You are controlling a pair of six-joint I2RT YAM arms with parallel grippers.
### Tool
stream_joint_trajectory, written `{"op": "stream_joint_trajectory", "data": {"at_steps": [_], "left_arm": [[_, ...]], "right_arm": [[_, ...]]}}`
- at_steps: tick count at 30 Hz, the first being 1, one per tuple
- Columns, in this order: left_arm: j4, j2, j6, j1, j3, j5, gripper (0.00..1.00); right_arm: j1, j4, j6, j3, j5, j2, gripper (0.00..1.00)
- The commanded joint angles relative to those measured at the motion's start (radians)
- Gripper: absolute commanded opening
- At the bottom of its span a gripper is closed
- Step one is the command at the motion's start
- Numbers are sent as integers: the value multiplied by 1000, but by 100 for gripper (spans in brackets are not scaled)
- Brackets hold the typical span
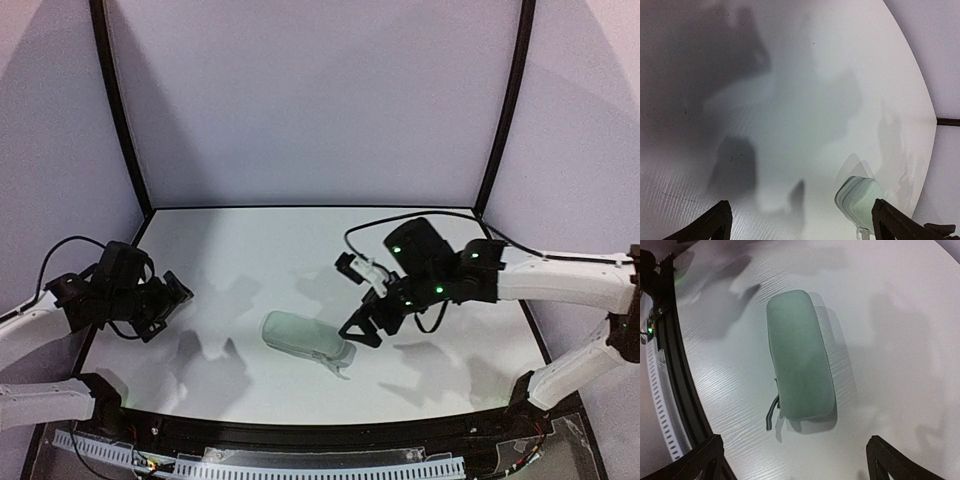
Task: Open the umbrella
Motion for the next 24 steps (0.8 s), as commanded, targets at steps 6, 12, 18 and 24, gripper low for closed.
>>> {"op": "stream_joint_trajectory", "data": {"at_steps": [6, 12, 18, 24], "left_arm": [[132, -9, -43, -26, -88, 43, 99], [126, -31, -64, -56, -117, 39, 99], [144, -60, -97, -91, -162, 31, 99], [155, -63, -109, -131, -174, 19, 99]], "right_arm": [[46, 112, -216, 143, 57, 302, 99], [46, 125, -246, 206, 32, 447, 99], [45, 138, -244, 244, 24, 555, 99], [43, 150, -204, 255, -12, 610, 79]]}}
